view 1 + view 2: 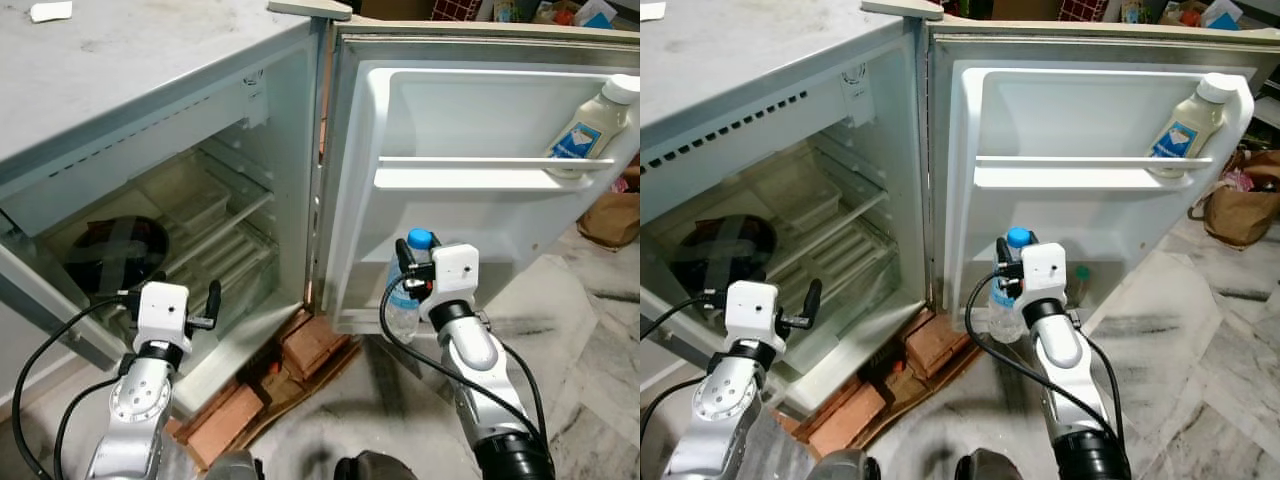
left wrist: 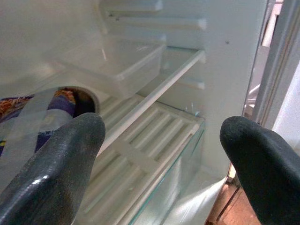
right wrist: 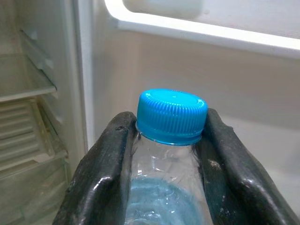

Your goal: Restocking fridge

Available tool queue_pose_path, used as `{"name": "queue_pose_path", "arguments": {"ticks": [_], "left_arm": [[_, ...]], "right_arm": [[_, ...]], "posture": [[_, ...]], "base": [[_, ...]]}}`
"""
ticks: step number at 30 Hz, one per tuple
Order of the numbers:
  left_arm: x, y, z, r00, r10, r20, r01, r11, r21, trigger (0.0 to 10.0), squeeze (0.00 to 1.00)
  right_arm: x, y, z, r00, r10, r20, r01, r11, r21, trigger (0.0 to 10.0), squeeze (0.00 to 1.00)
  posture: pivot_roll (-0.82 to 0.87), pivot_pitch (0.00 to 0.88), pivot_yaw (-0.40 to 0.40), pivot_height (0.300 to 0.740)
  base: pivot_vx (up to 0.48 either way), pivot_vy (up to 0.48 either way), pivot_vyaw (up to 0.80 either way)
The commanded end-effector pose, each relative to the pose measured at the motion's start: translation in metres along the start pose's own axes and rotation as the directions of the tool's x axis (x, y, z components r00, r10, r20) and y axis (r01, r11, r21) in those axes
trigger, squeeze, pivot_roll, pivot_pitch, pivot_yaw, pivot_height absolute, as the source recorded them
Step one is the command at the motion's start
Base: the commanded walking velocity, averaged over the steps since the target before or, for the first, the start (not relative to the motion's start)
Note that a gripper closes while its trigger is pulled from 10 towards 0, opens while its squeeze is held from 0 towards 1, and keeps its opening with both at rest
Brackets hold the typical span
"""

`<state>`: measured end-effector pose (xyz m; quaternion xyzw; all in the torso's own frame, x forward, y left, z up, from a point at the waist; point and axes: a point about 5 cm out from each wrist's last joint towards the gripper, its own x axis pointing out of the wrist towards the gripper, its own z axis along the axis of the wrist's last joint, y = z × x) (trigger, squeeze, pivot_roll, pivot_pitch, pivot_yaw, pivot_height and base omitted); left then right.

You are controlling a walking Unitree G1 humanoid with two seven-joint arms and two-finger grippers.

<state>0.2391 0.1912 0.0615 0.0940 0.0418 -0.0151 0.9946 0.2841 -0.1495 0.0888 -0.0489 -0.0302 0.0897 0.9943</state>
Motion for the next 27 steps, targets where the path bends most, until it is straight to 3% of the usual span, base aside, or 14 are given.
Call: {"name": "queue_pose_path", "arguments": {"ticks": [1, 9, 27], "left_arm": [[-0.0012, -0.003, 0.0006, 1.0, -0.007, -0.002, 0.007, 1.0, 0.002, 10.0, 0.0], [-0.0007, -0.0037, 0.0011, 1.0, -0.006, -0.002, 0.006, 1.0, 0.005, 10.0, 0.0], [-0.002, -0.0014, 0.0002, 1.0, 0.022, -0.004, -0.022, 1.0, 0.011, 10.0, 0.0]], "right_arm": [[0.0006, -0.0044, 0.0051, 1.0, -0.009, 0.027, 0.01, 1.0, -0.007, 10.0, 0.0], [-0.0003, -0.0037, 0.0048, 1.0, 0.001, 0.027, 0.0, 1.0, -0.013, 10.0, 0.0], [0.0008, -0.0046, 0.0058, 0.999, -0.007, 0.035, 0.008, 1.0, -0.024, 10.0, 0.0]], "posture": [[0.09, 0.1, -0.047, 0.74], [0.09, 0.099, -0.05, 0.74], [0.09, 0.104, -0.055, 0.74]], "base": [[0.0, -0.24, 0.0], [0.0, -0.182, 0.0], [0.0, 0.0, 0.0]]}}
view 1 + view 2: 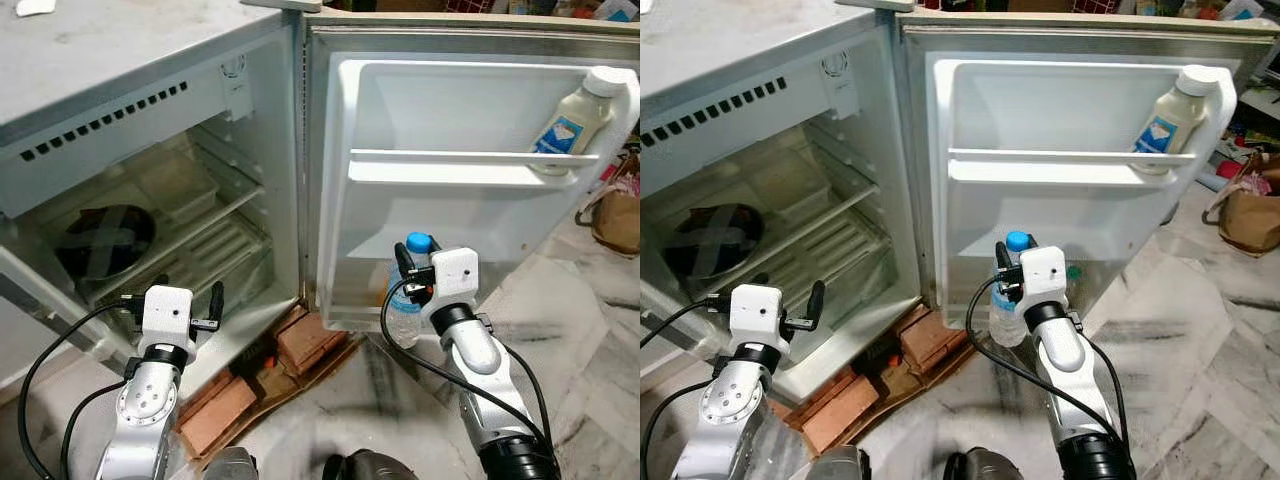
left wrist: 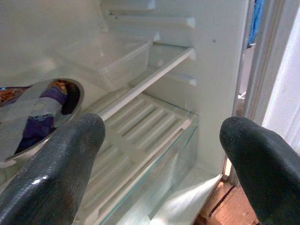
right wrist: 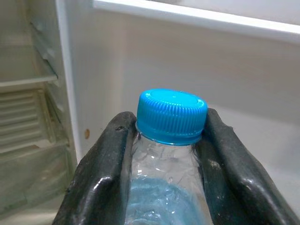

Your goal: Restocking fridge

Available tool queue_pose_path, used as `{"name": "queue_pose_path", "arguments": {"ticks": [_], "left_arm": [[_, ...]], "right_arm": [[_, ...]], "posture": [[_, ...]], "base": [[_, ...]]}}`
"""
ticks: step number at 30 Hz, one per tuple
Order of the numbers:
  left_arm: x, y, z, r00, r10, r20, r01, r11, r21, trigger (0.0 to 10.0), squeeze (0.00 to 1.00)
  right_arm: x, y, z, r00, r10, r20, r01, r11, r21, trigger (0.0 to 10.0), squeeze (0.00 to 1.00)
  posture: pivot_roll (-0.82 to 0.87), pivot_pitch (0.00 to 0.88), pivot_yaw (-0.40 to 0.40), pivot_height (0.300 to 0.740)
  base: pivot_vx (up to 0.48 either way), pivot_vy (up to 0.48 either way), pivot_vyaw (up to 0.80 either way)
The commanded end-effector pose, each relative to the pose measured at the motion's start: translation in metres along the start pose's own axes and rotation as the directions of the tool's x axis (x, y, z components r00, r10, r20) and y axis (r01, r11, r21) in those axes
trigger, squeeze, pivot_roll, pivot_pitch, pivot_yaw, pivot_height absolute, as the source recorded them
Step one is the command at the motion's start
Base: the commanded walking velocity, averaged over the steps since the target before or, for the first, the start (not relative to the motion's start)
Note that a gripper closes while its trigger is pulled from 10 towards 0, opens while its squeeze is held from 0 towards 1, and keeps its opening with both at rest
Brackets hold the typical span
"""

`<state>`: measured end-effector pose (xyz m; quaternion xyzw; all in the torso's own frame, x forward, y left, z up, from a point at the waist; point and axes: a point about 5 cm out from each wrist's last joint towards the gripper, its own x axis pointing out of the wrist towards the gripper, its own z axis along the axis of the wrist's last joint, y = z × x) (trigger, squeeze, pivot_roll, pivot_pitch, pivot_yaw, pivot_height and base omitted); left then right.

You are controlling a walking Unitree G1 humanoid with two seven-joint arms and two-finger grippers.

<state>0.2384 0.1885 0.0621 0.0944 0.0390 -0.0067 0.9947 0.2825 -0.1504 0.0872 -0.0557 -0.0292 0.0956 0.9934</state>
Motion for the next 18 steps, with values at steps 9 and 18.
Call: {"name": "queue_pose_path", "arguments": {"ticks": [9, 18], "left_arm": [[-0.0051, 0.0032, -0.0036, 1.0, 0.011, -0.015, -0.01, 1.0, 0.022, 10.0, 0.0], [-0.0061, 0.0043, -0.0045, 1.0, 0.007, -0.02, -0.006, 1.0, 0.028, 10.0, 0.0]], "right_arm": [[0.0016, -0.0069, 0.0077, 0.998, -0.051, 0.044, 0.052, 0.999, -0.005, 10.0, 0.0], [0.0004, -0.0052, 0.0065, 0.998, -0.053, 0.04, 0.053, 0.999, 0.001, 10.0, 0.0]], "posture": [[0.09, 0.111, -0.05, 0.74], [0.09, 0.118, -0.046, 0.712]], "base": [[0.0, 0.0, 0.0], [0.0, 0.0, 0.0]]}}
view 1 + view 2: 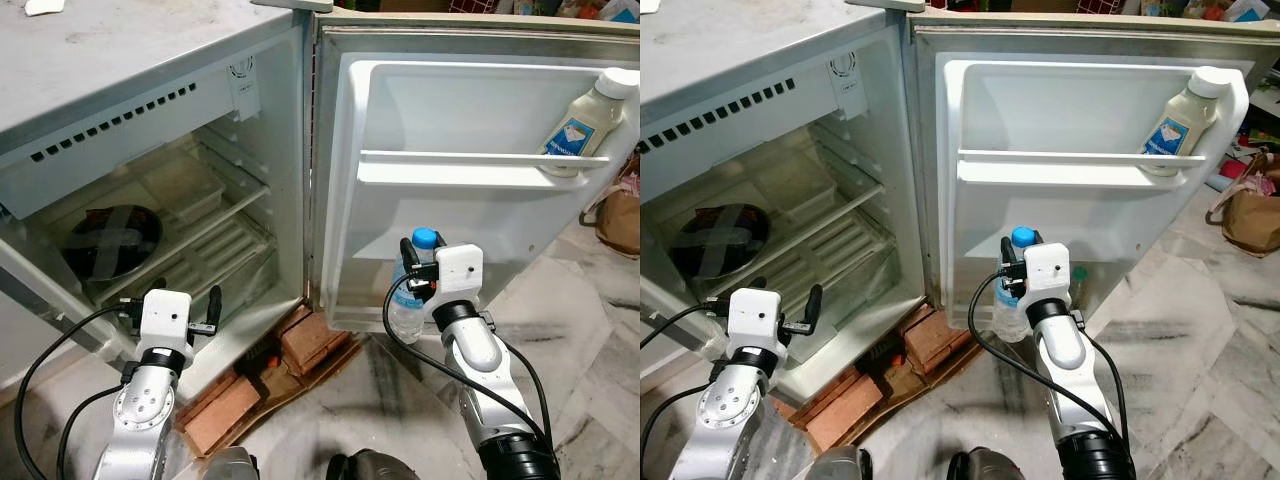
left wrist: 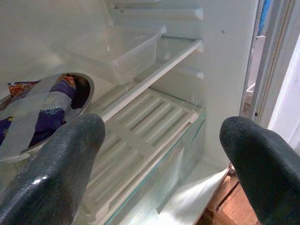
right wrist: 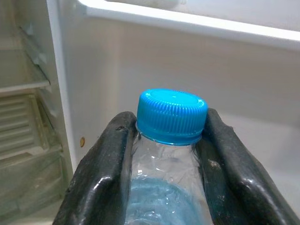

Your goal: Restocking fridge

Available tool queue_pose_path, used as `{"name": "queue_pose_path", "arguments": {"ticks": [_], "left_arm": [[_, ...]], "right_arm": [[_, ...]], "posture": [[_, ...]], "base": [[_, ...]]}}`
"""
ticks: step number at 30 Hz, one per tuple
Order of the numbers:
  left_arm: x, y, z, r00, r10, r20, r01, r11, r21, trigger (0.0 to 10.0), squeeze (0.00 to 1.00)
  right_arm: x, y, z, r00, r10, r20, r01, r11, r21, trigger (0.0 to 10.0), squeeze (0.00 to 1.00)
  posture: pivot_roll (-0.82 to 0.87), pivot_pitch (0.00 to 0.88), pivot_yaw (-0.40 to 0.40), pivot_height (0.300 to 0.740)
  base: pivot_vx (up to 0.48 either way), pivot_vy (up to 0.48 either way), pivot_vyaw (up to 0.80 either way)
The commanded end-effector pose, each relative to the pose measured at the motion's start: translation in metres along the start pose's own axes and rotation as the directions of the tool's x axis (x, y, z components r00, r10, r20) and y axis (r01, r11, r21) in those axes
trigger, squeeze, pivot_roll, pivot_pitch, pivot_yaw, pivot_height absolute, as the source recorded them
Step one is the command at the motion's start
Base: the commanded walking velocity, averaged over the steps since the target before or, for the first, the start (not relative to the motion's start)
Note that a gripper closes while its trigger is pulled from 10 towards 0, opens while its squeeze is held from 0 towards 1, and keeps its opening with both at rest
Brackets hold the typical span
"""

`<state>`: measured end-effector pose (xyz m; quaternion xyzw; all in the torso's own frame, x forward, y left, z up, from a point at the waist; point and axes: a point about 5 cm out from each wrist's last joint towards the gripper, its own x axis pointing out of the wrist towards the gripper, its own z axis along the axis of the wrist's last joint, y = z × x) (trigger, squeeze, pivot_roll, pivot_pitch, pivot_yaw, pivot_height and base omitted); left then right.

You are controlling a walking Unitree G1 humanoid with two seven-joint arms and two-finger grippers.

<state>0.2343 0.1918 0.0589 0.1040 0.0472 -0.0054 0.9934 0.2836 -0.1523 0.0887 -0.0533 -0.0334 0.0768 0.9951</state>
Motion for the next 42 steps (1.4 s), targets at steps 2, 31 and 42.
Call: {"name": "queue_pose_path", "arguments": {"ticks": [2, 31, 42], "left_arm": [[-0.003, 0.002, -0.001, 1.0, 0.003, -0.005, -0.003, 1.0, 0.009, 10.0, 0.0], [-0.007, 0.013, -0.001, 0.998, 0.071, -0.005, -0.07, 0.996, 0.054, 10.0, 0.0], [-0.01, 0.011, 0.0, 0.999, 0.047, 0.004, -0.048, 0.998, 0.038, 10.0, 0.0]], "right_arm": [[0.0, -0.003, 0.005, 0.999, -0.017, 0.032, 0.017, 1.0, -0.002, 10.0, 0.0], [0.001, -0.003, 0.004, 0.999, -0.032, 0.032, 0.032, 0.999, 0.002, 10.0, 0.0], [0.0, -0.007, 0.002, 0.999, -0.04, 0.031, 0.04, 0.999, 0.005, 10.0, 0.0]], "posture": [[0.09, 0.12, -0.045, 0.702], [0.09, 0.136, -0.032, 0.627], [0.09, 0.138, -0.038, 0.627]], "base": [[0.0, 0.0, 0.0], [0.0, 0.0, 0.0], [0.134, 0.0, 0.0]]}}
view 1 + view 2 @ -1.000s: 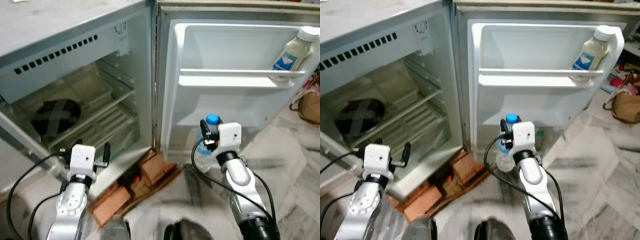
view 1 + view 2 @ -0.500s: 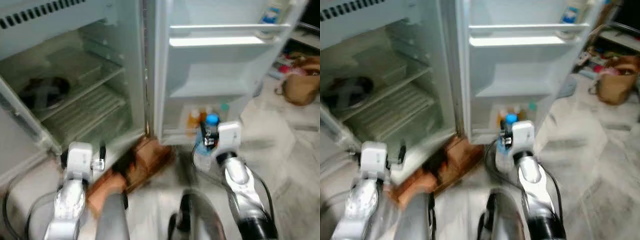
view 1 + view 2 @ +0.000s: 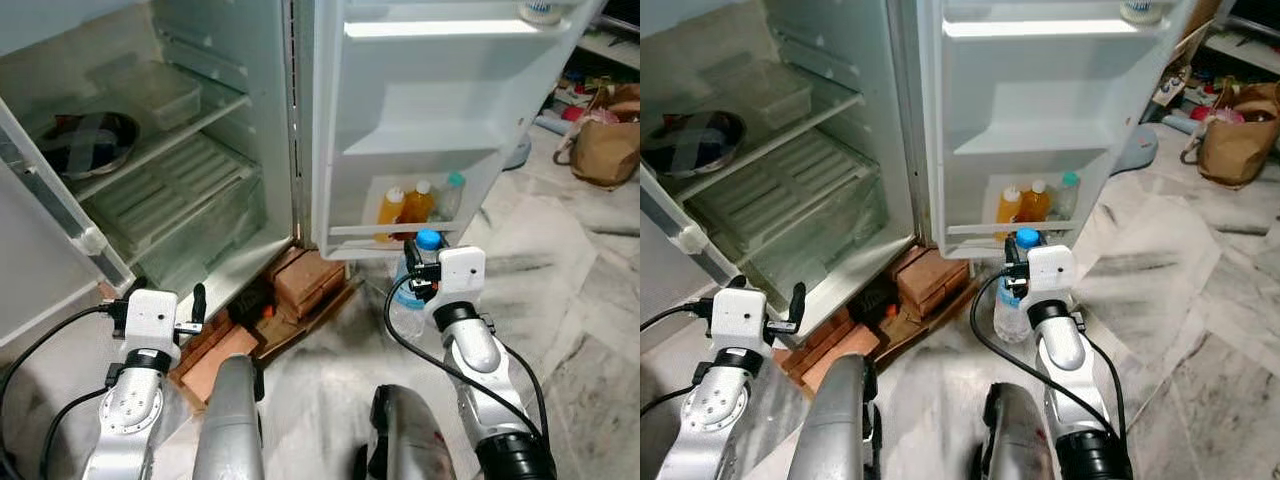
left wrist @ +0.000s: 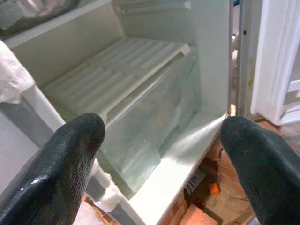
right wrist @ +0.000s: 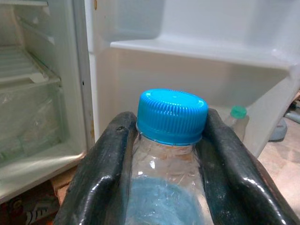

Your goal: Restocking fridge

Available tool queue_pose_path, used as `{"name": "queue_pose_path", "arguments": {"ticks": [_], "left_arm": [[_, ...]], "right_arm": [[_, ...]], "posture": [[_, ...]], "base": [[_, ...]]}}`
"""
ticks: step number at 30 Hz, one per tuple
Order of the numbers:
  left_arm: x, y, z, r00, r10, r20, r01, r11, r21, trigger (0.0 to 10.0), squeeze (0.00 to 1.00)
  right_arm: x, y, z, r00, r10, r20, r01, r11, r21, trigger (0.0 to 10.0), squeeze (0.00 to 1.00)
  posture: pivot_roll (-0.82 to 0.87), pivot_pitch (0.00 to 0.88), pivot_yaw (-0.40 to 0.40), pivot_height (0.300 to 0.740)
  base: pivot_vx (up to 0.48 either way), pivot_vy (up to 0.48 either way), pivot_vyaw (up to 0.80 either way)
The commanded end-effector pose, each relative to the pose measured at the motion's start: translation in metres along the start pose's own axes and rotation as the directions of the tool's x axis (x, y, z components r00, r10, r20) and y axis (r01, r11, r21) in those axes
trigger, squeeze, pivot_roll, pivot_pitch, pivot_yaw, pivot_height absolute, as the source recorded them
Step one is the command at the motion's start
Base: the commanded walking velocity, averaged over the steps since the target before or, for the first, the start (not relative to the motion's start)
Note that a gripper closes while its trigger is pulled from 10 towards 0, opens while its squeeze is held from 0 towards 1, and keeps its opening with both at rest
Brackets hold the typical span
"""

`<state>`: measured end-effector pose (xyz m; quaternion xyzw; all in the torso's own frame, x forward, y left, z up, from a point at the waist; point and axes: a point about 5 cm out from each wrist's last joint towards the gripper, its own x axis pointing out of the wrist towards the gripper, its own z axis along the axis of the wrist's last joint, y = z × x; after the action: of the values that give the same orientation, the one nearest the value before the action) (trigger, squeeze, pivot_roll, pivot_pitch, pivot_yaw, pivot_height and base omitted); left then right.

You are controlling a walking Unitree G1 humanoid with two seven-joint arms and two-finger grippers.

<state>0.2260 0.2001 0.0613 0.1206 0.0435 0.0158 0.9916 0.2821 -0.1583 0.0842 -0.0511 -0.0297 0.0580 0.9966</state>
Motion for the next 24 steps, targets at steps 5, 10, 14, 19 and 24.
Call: {"name": "queue_pose_path", "arguments": {"ticks": [5, 10, 14, 19, 24], "left_arm": [[-0.0032, 0.0019, -0.001, 1.0, 0.0, -0.006, 0.0, 1.0, 0.007, 10.0, 0.0], [-0.0029, 0.0016, -0.0016, 1.0, -0.005, -0.009, 0.005, 1.0, 0.006, 10.0, 0.0], [-0.002, 0.0015, -0.0022, 1.0, -0.003, -0.012, 0.003, 1.0, 0.004, 10.0, 0.0], [-0.0018, 0.0007, -0.0025, 1.0, -0.002, -0.015, 0.002, 1.0, 0.004, 10.0, 0.0], [-0.0016, 0.0023, -0.0027, 0.999, 0.024, -0.024, -0.024, 1.0, 0.005, 10.0, 0.0]], "right_arm": [[0.0029, -0.0013, 0.0077, 0.999, -0.001, 0.042, 0.001, 1.0, -0.001, 10.0, 0.0], [0.0028, -0.0011, 0.0079, 0.999, 0.004, 0.043, -0.004, 1.0, 0.0, 10.0, 0.0], [0.0029, -0.0012, 0.008, 0.999, 0.007, 0.043, -0.007, 1.0, 0.001, 10.0, 0.0], [0.004, -0.0009, 0.0085, 0.999, 0.015, 0.044, -0.015, 1.0, -0.001, 10.0, 0.0], [0.0044, 0.0002, 0.009, 0.998, 0.034, 0.046, -0.034, 0.999, -0.004, 10.0, 0.0]], "posture": [[0.09, 0.142, -0.036, 0.627], [0.09, 0.143, -0.036, 0.627], [0.09, 0.142, -0.036, 0.627], [0.09, 0.143, -0.039, 0.627], [0.09, 0.144, -0.042, 0.627]], "base": [[0.317, 0.0, 0.0], [0.316, 0.0, 0.0], [0.307, 0.0, 0.0], [0.275, 0.0, 0.0], [0.052, 0.0, 0.0]]}}
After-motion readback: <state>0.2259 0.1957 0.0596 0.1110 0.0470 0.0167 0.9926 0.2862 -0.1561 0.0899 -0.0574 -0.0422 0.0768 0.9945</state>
